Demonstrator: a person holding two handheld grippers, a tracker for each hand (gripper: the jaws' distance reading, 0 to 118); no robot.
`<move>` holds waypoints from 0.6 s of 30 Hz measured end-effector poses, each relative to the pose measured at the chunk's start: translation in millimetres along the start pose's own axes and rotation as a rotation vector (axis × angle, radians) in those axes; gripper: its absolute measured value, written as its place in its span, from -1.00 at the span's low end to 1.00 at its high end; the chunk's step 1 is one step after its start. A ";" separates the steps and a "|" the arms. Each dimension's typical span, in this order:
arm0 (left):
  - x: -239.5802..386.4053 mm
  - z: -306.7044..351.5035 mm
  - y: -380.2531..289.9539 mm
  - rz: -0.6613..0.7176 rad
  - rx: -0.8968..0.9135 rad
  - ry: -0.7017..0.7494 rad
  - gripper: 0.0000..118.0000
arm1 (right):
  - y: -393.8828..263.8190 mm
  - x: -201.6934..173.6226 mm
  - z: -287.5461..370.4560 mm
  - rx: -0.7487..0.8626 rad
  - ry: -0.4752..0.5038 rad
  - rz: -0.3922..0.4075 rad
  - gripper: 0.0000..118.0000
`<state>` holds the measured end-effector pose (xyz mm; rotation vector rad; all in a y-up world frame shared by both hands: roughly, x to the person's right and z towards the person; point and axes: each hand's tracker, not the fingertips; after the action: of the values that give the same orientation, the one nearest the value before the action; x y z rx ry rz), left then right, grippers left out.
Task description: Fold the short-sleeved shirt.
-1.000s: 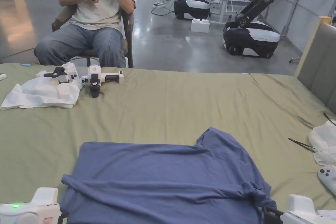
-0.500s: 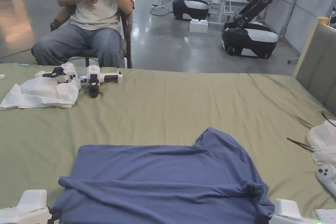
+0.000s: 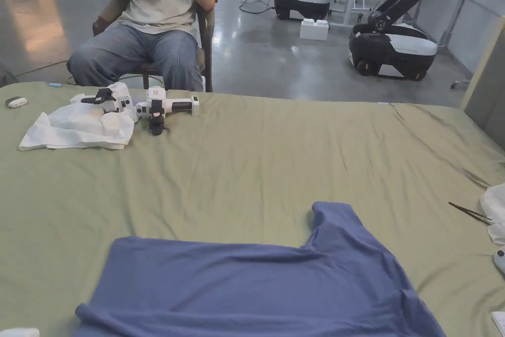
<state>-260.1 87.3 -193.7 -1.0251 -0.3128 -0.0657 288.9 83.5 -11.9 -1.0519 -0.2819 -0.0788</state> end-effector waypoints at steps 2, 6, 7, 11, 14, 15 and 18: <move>0.0 -7.9 -15.4 -0.003 -0.038 0.010 -1.00 | -17.5 -7.4 -9.3 -0.051 -0.001 0.003 -0.87; -10.4 -39.9 -29.8 0.007 -0.060 0.024 -1.00 | -35.0 -13.5 -34.5 -0.081 -0.011 -0.022 -0.86; -9.0 -43.1 -30.9 0.004 -0.058 0.030 -1.00 | -33.1 -14.9 -36.2 -0.068 -0.022 -0.024 -0.85; -3.3 -43.4 -23.0 -0.027 -0.051 0.059 -0.69 | -22.5 -19.5 -30.9 -0.072 -0.054 0.010 -0.23; 2.4 -35.9 -15.6 -0.076 0.011 0.116 -0.01 | -9.5 -25.2 -16.6 -0.031 -0.166 0.047 0.25; 5.6 -32.0 -12.1 -0.085 0.054 0.119 0.09 | -3.1 -26.9 -9.1 0.020 -0.174 0.040 0.25; 19.3 -15.9 7.5 -0.065 0.182 0.067 0.09 | 22.0 -36.1 14.1 0.177 -0.143 0.020 0.25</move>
<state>-236.6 79.6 -202.0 -0.8306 -0.2859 -0.1278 255.9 104.1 -33.6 -0.8851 -0.4003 0.0391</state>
